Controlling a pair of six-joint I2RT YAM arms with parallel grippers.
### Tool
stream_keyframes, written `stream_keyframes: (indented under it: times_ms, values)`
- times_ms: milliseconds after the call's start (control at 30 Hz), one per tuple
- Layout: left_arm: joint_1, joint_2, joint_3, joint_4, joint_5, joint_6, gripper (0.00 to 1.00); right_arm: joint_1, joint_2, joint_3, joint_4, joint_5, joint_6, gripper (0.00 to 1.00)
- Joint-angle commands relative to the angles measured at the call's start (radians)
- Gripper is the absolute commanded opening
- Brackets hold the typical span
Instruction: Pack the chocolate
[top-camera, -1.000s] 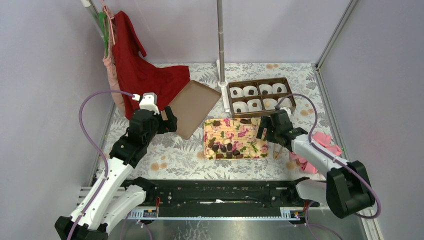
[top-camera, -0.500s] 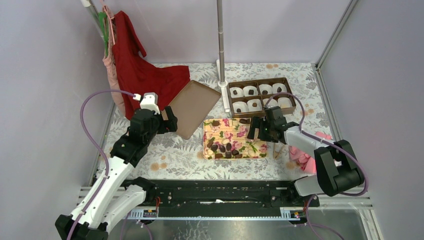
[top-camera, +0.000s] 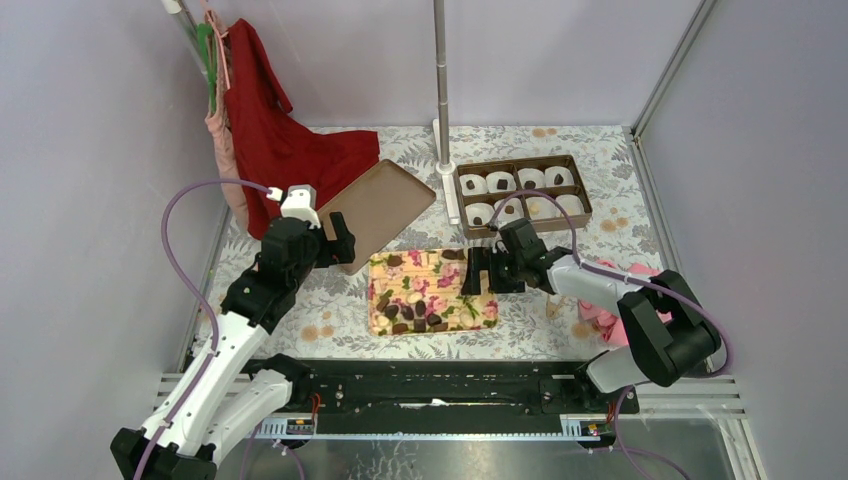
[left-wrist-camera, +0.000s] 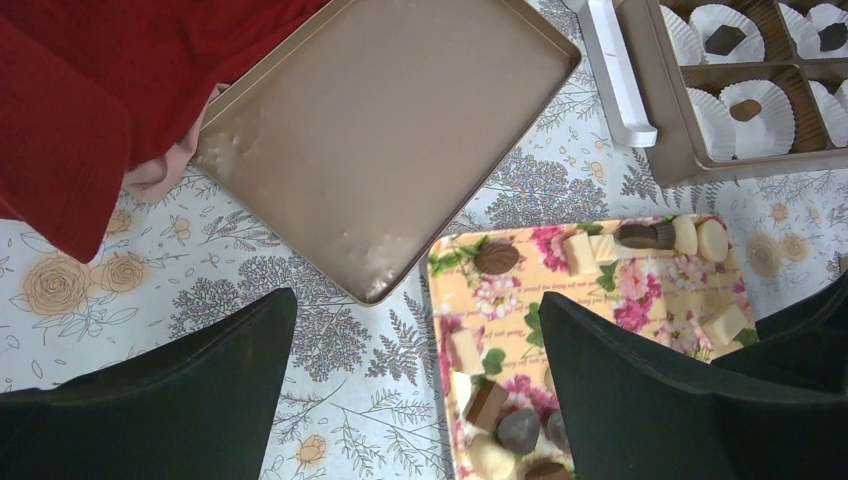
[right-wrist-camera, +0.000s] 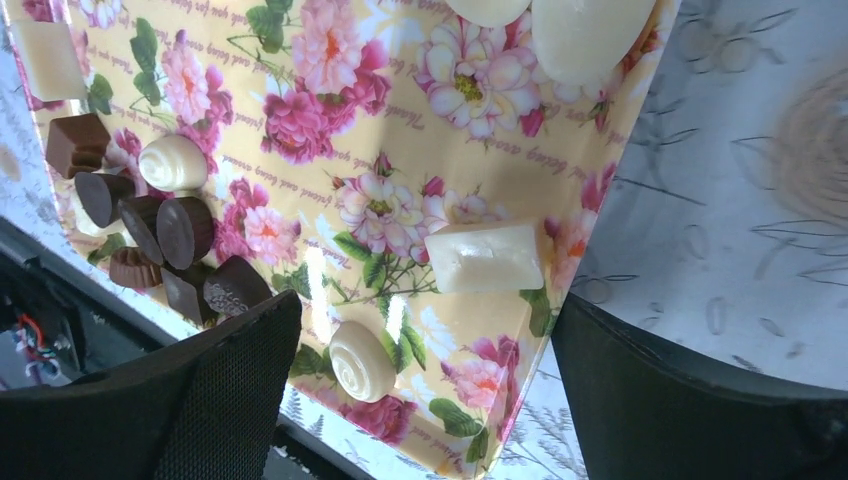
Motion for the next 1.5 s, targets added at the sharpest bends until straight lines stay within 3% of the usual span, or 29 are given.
stream_keyframes:
  times_ms: [0, 233, 400, 633, 1033, 1467]
  values:
    - [0.005, 0.011, -0.009, 0.037, -0.013, 0.0, 0.99, 0.049, 0.014, 0.033, 0.052, -0.08, 0.046, 1.0]
    - [0.005, 0.09, 0.023, -0.006, -0.054, -0.065, 0.99, 0.078, -0.008, 0.066, 0.033, -0.049, 0.014, 1.0]
    - [0.005, 0.184, 0.054, -0.052, -0.089, -0.188, 0.99, 0.078, -0.114, 0.03, 0.01, 0.111, -0.03, 1.0]
    - [0.005, 0.354, 0.109, -0.06, -0.121, -0.286, 0.95, 0.078, -0.272, -0.078, 0.109, 0.306, -0.081, 1.0]
    - [-0.037, 0.754, 0.391, -0.04, -0.038, 0.023, 0.85, 0.078, -0.522, -0.288, 0.294, 0.403, -0.067, 1.0]
    - [-0.07, 1.088, 0.602, -0.019, 0.119, 0.295, 0.7, 0.078, -0.656, -0.388, 0.336, 0.414, -0.033, 1.0]
